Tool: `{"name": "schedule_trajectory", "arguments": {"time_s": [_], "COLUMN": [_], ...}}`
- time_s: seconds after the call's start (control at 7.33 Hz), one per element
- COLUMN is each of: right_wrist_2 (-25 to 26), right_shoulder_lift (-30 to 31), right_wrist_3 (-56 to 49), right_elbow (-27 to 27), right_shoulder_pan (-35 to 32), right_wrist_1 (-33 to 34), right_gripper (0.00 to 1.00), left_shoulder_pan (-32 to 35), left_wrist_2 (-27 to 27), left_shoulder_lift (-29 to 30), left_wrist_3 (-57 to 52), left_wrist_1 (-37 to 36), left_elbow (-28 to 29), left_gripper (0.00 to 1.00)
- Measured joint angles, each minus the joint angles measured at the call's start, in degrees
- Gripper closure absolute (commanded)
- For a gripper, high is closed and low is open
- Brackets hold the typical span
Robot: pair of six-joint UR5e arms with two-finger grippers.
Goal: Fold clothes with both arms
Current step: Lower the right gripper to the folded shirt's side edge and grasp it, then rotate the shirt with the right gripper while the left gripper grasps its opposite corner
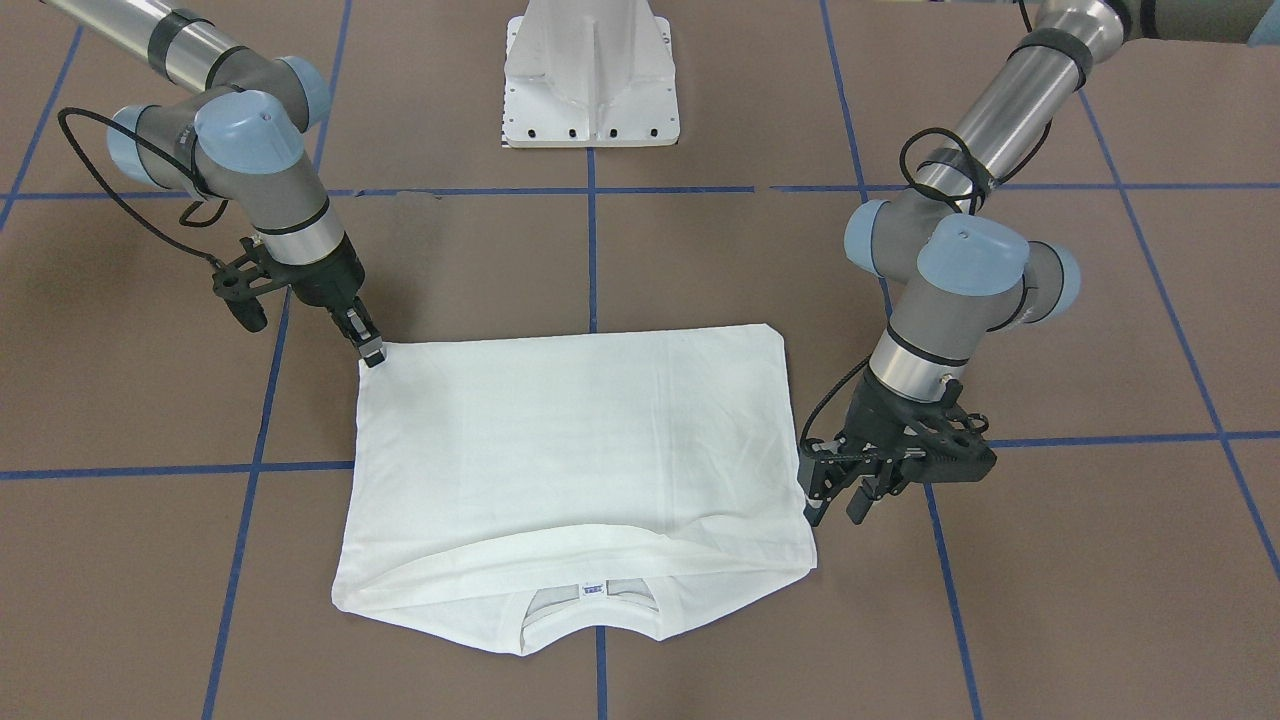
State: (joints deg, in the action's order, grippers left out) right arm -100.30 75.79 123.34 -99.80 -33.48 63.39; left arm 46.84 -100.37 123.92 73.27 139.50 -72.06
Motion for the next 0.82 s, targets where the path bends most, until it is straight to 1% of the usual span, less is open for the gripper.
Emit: {"name": "schedule_trajectory", "arguments": {"time_s": [0.14, 0.27, 0.41, 0.55, 0.68, 0.82], "right_wrist_2": [-0.08, -0.29, -0.76, -2.04, -4.33, -7.19], "right_shoulder_lift": [0.39, 1.91, 4.72, 7.81, 10.37, 12.14], "right_wrist_3": [0.15, 0.23, 0.33, 1.0, 2.26, 3.81], "right_elbow": [-0.82, -3.76, -9.21, -16.05, -22.51, -27.25], "right_shoulder_pan": [-0.13, -0.24, 0.43, 2.64, 6.34, 11.36], "right_wrist_1": [0.2, 1.06, 3.6, 7.72, 11.86, 14.92], "right_gripper": [1.0, 1.0, 1.0, 1.0, 1.0, 1.0], "left_shoulder_pan": [0.0, -0.03, -0.18, -0.58, -1.07, -1.89], "left_wrist_2": [-0.02, -0.17, -0.63, -2.22, -4.88, -7.37], "left_shoulder_lift": [-0.69, -1.08, -1.51, -2.15, -2.66, -3.4], "left_wrist_3": [-0.03, 0.02, 0.15, 0.76, 2.76, 5.75], "left_wrist_1": [0.04, 0.01, -0.21, -0.51, -0.62, -0.66], "left_elbow": [-0.59, -1.48, -3.25, -5.76, -7.99, -10.32], "left_gripper": [0.4, 0.4, 0.4, 0.4, 0.4, 0.4]}}
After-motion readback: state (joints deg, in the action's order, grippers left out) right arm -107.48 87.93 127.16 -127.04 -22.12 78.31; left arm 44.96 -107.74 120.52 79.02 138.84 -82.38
